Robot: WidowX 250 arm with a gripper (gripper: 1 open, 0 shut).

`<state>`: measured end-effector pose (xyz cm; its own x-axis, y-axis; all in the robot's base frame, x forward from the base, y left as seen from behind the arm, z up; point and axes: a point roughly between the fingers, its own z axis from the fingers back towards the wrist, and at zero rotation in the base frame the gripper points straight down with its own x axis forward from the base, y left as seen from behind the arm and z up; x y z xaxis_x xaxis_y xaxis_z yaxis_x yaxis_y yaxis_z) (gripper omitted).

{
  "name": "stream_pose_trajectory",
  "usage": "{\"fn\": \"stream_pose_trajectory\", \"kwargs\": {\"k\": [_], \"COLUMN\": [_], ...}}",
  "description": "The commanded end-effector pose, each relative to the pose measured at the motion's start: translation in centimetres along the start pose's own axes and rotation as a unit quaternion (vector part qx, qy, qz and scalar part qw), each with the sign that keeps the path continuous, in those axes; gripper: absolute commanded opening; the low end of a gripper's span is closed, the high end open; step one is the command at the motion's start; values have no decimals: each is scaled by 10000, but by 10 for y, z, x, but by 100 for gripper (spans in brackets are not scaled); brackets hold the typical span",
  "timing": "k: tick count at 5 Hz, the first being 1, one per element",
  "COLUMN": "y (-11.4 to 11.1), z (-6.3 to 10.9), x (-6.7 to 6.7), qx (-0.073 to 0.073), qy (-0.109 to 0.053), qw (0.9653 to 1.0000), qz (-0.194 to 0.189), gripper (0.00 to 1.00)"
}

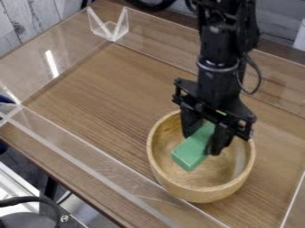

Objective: Put the green block in the brown bowl

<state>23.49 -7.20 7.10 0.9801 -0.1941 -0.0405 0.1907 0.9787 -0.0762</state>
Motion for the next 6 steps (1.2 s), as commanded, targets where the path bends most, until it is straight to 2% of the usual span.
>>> {"fn": "stream_pose_trajectory", "kwargs": {"k": [1,3,6], "y": [-4,-5,-5], "z": [1,-8,-9], "x": [5,3,2], "qx": [-24,-56,-137], "qy": [-156,-114,-115], "qw": [9999,9999,9998], "qz": [-57,-92,-94], "gripper": [0,0,0]}}
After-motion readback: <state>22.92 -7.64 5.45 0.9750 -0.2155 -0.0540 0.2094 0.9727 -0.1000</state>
